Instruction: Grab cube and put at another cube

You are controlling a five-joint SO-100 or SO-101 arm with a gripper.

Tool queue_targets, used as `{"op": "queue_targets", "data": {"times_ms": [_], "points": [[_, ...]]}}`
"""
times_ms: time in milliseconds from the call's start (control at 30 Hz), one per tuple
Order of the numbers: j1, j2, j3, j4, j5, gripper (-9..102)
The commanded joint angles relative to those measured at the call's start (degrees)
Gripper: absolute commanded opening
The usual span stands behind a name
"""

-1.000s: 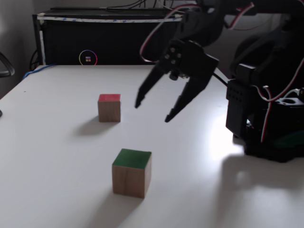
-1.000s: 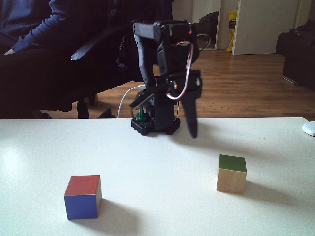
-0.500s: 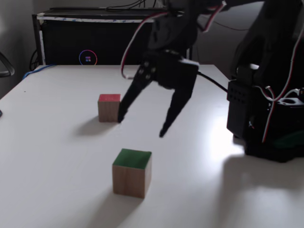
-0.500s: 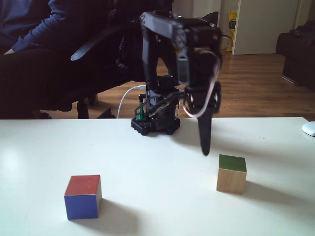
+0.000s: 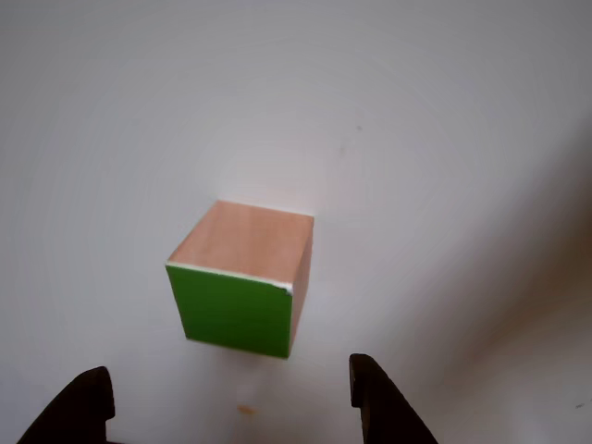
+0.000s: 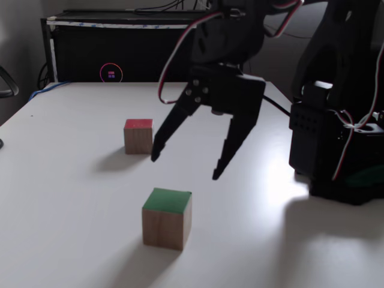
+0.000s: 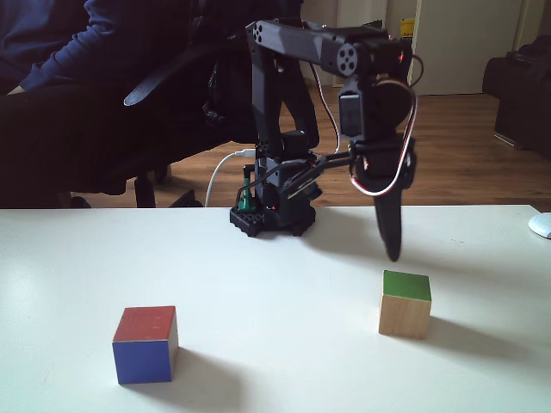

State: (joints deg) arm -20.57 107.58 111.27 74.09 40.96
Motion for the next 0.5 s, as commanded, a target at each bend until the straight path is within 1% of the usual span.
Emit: {"op": "queue_targets", "data": {"times_ms": [0,167,467], "points": [[-0.7,-2.8,-4.6,0.3,1.1,40],[-0.9,-9.9,-7.8,-0.4,3.1,41],[0.7,-20.0,-12.5,-2.1,3.5,42]]}}
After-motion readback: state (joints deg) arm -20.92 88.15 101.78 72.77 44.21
